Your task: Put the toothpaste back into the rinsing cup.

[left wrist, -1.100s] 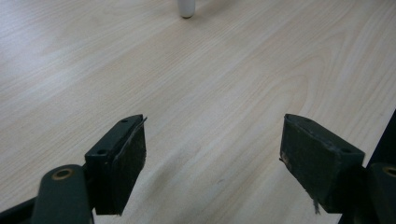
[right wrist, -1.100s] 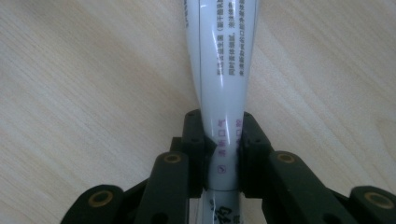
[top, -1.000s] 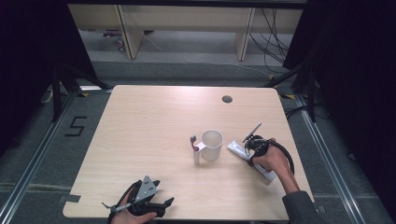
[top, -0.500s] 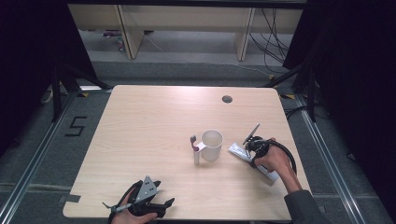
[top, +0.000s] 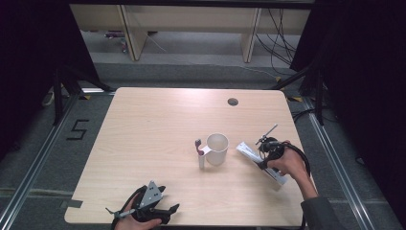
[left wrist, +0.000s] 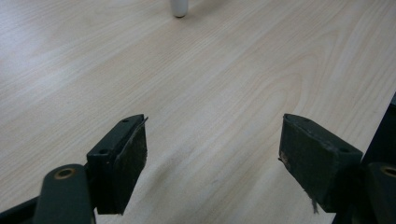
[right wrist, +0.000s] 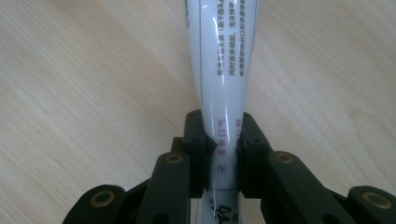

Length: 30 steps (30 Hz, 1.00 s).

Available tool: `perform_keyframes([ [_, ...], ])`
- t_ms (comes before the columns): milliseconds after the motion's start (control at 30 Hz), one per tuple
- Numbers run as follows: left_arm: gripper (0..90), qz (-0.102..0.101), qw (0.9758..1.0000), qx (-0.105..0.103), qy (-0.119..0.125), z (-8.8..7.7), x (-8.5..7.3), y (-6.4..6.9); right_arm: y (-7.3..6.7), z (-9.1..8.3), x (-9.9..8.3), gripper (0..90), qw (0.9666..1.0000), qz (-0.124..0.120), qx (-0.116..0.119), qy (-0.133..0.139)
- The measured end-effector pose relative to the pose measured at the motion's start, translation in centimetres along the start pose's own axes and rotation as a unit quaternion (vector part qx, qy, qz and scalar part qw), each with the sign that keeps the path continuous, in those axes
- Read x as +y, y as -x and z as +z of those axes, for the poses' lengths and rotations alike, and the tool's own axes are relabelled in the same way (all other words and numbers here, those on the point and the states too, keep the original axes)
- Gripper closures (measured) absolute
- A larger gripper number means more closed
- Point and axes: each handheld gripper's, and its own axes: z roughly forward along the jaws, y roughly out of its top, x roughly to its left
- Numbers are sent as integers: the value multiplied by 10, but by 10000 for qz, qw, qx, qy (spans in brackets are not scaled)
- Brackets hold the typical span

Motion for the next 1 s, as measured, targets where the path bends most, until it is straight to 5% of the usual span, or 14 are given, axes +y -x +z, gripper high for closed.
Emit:
perform_keyframes([
  [233, 232, -3, 10000, -5, 8, 0, 0, 0, 9, -20, -6, 776, 9964, 358, 65, 770],
  [467, 233, -7, 10000, 12, 7, 0, 0, 0, 13, -32, -8, 777, 9864, 552, 91, 1546],
  [667, 233, -6, 10000, 18, 4, 0, 0, 0, 15, -41, -7, 777, 9727, 490, 206, 2260],
  [700, 233, -12, 10000, 23, 16, 0, 0, 0, 15, -40, -6, 777, 9682, 474, 180, 2451],
  [733, 233, -19, 10000, 4, 9, 0, 0, 0, 14, -44, -5, 777, 9688, 521, 243, 2413],
  [767, 233, -19, 10000, 3, 10, 0, 0, 0, 11, -44, -4, 777, 9639, 664, 313, 2559],
  [800, 233, -17, 10000, -3, 10, 0, 0, 0, 10, -47, -3, 777, 9650, 641, 403, 2512],
  [833, 233, -16, 10000, -16, 41, 1, 0, 0, 9, -48, -2, 777, 9625, 631, 421, 2603],
  [867, 233, -17, 10000, -16, 39, 1, 0, 0, 8, -48, -1, 777, 9571, 648, 374, 2798],
  [900, 233, -23, 10000, -18, 38, 1, -1, 0, 8, -51, 1, 777, 9571, 597, 353, 2814],
  [1000, 233, -2, 10000, -18, 31, 1, 0, 0, 3, -53, 7, 777, 9460, 595, 461, 3153],
])
